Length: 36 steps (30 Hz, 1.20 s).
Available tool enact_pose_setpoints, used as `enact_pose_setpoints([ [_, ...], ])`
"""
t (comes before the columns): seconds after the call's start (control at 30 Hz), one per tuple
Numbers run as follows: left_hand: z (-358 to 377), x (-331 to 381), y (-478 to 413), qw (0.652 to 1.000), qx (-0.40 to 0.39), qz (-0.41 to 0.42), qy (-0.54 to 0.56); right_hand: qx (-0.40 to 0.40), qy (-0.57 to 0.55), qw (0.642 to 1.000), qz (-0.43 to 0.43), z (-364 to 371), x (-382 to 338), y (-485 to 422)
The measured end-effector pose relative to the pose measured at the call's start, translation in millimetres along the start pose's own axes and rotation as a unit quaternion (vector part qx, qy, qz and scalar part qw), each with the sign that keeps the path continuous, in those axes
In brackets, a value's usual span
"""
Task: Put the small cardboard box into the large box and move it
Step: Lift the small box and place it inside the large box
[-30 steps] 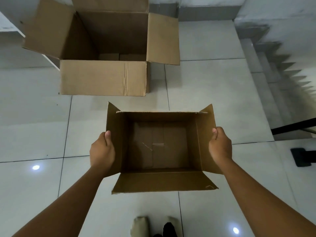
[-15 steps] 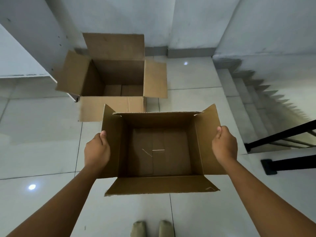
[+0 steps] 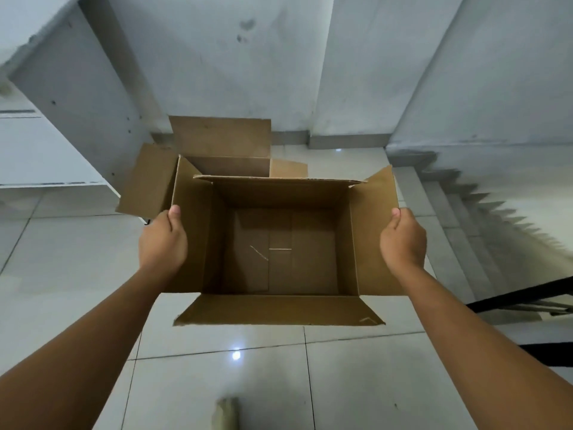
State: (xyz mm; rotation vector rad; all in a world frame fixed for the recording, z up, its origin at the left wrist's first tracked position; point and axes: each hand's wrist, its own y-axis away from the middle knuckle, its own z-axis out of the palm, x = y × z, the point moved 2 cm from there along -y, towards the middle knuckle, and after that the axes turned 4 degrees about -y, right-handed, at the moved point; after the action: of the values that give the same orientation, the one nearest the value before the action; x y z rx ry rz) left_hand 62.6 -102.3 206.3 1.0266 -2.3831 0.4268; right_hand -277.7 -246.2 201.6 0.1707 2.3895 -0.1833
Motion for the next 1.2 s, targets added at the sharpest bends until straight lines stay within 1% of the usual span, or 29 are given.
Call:
enact_pose_setpoints([
  [0.13,1,-6,-61,1.0,0.009,0.003,0.006,-0.005,-0.025,1.0,-0.004,38,-34,-29],
  [0.3,11,-21,-146,1.0,0.0,-0.006,0.022,0.013,-0.027,1.0,0.004,102,-78,-63],
  [0.6,34,-63,-272,0.999,-0.023,-0.046,0.012,-0.002,-0.037,0.999,0.015,209,-140,-110],
  [0.8,61,-87,-315,0.997,-0.043,-0.066,-0.002,-0.027,-0.028,0.999,0.024,260,-150,-137],
  [1.0,87,-123,-345,0.991,-0.076,-0.103,-0.032,-0.087,-0.011,0.996,0.025,297,-158,-175],
  [1.2,92,-144,-374,0.99,-0.071,-0.101,-0.074,-0.106,0.011,0.994,0.024,338,-166,-182],
])
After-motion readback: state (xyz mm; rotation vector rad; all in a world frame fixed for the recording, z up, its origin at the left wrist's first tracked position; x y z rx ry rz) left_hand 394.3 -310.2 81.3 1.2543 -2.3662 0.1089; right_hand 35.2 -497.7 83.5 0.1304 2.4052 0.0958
